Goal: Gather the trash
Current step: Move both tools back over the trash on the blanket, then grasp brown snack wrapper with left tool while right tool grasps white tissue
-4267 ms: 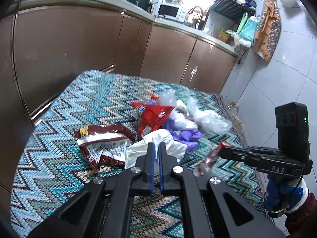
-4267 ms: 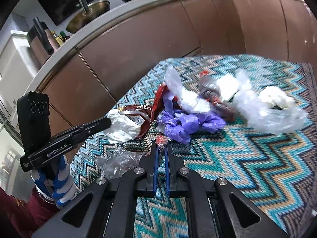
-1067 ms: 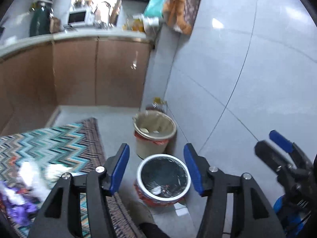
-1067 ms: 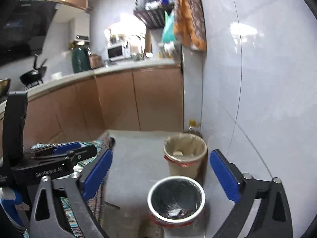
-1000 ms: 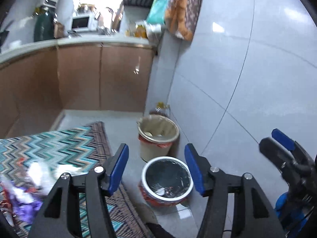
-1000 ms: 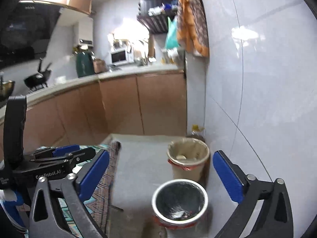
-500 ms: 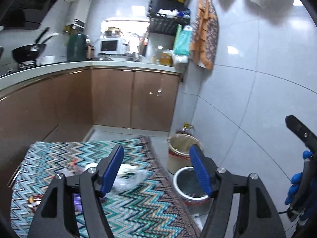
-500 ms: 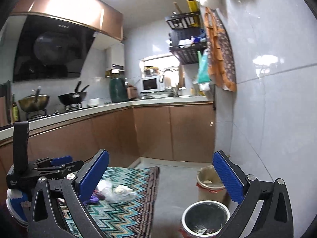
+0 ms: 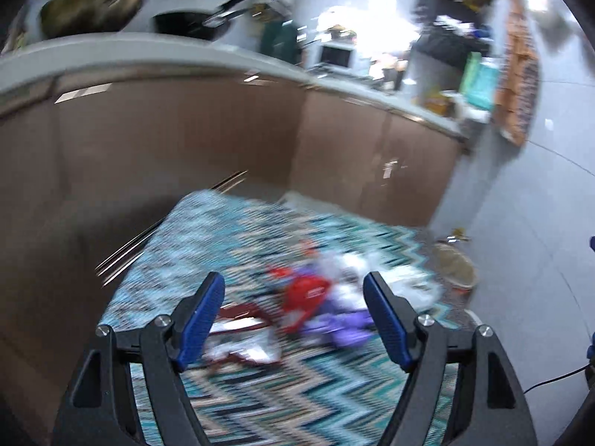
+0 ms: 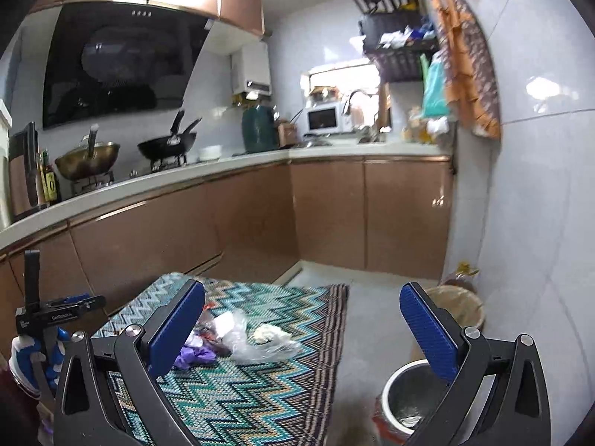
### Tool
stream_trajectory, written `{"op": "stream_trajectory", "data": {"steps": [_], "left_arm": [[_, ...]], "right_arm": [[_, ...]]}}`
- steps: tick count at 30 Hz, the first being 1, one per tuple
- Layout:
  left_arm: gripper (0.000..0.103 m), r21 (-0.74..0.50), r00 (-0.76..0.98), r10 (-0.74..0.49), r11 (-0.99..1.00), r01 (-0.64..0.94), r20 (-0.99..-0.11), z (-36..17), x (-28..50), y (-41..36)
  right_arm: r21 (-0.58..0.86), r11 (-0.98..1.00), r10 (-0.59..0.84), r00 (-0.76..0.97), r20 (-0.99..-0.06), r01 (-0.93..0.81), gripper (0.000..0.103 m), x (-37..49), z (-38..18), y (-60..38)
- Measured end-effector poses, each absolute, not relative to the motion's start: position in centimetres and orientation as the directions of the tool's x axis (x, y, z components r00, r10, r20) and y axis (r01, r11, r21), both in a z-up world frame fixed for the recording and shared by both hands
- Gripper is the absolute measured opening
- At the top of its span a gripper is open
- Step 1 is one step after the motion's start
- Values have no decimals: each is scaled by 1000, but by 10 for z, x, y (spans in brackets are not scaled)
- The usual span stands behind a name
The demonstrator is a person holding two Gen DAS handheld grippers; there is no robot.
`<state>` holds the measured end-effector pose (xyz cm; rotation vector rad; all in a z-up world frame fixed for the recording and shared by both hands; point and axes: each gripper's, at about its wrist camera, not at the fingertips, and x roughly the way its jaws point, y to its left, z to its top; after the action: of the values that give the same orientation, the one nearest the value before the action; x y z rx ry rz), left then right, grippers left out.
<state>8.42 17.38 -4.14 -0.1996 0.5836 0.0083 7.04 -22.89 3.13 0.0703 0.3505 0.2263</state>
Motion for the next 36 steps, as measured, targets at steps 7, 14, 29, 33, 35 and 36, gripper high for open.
{"op": "stream_trajectory", "data": {"steps": [7, 14, 29, 33, 35, 36], "left_arm": [[76, -271, 768, -15, 940, -208, -641, -92, 91, 237], [76, -410, 715, -118, 877, -250, -689, -133, 113, 259], [76, -464, 623, -224, 849, -253, -750, -171, 161, 246], [68, -447, 616, -207, 854, -265, -760, -176, 165, 245], [60, -441, 612, -201, 856, -270, -765, -178, 168, 245], [54, -439, 612, -198, 856, -272, -766, -178, 168, 245]], "right_arm": [[127, 951, 307, 838, -451, -280, 103, 131, -4, -205], [158, 921, 380, 726, -574, -357, 99, 205, -49, -176], [193, 851, 467, 534, -705, -489, 95, 292, -118, -131], [197, 827, 480, 479, -735, -526, 87, 308, -131, -123], [197, 817, 480, 449, -754, -543, 83, 317, -140, -120], [195, 813, 478, 438, -762, -548, 82, 320, -143, -119]]}}
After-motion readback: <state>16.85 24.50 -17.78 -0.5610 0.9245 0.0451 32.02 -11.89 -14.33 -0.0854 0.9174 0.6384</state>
